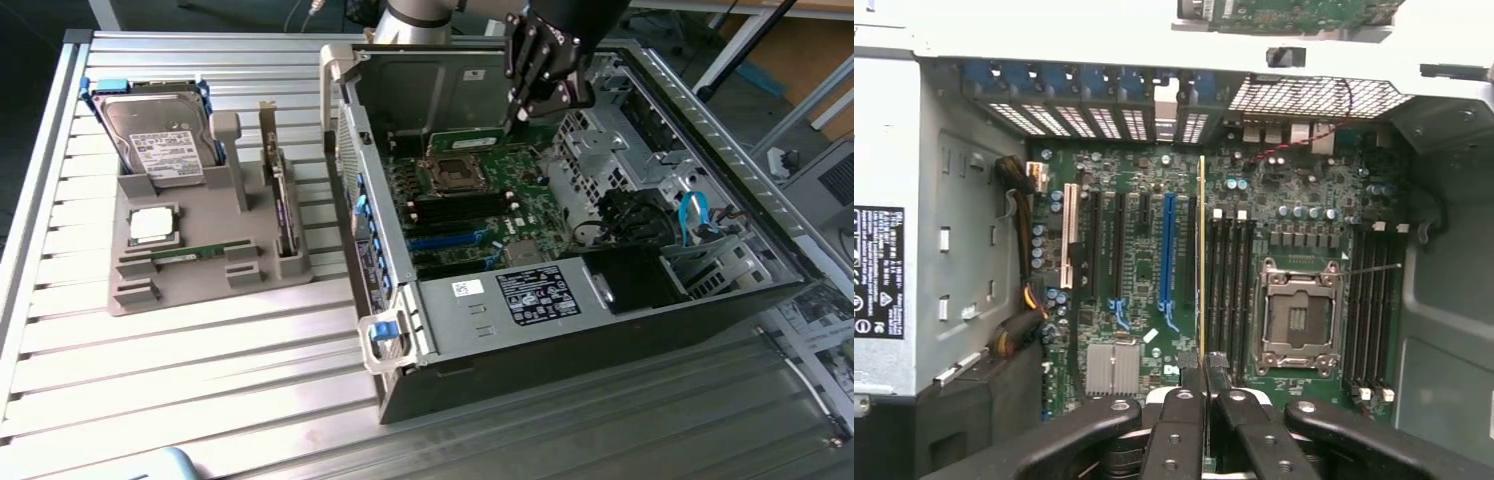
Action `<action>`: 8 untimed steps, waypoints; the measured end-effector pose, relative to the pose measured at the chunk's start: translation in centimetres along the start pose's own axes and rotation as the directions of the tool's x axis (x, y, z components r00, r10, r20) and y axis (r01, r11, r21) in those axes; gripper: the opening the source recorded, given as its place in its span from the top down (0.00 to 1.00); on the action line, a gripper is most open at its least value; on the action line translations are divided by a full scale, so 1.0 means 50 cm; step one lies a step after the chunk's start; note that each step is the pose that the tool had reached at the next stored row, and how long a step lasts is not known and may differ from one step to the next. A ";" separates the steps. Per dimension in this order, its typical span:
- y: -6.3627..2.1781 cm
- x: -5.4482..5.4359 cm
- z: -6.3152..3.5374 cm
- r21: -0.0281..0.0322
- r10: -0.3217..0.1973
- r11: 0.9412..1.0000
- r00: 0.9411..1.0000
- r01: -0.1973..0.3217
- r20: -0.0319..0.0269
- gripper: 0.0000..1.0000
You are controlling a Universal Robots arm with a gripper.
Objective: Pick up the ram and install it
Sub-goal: 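Pick up the ram and move it above insertion slot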
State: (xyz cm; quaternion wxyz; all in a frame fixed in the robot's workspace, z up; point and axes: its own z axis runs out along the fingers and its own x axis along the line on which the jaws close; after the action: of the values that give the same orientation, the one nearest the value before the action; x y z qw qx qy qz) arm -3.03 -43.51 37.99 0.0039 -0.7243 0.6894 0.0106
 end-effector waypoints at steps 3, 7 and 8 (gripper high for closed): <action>-0.001 -0.014 0.001 0.000 0.000 1.000 1.000 0.000 0.000 0.88; -0.001 -0.018 0.001 0.000 0.000 1.000 1.000 0.000 0.000 0.88; -0.001 -0.018 0.001 0.000 0.000 1.000 1.000 0.000 0.000 0.88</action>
State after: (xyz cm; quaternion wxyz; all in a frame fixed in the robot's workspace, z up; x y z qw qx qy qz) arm -3.02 -42.61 37.95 0.0038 -0.7243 0.6894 0.0106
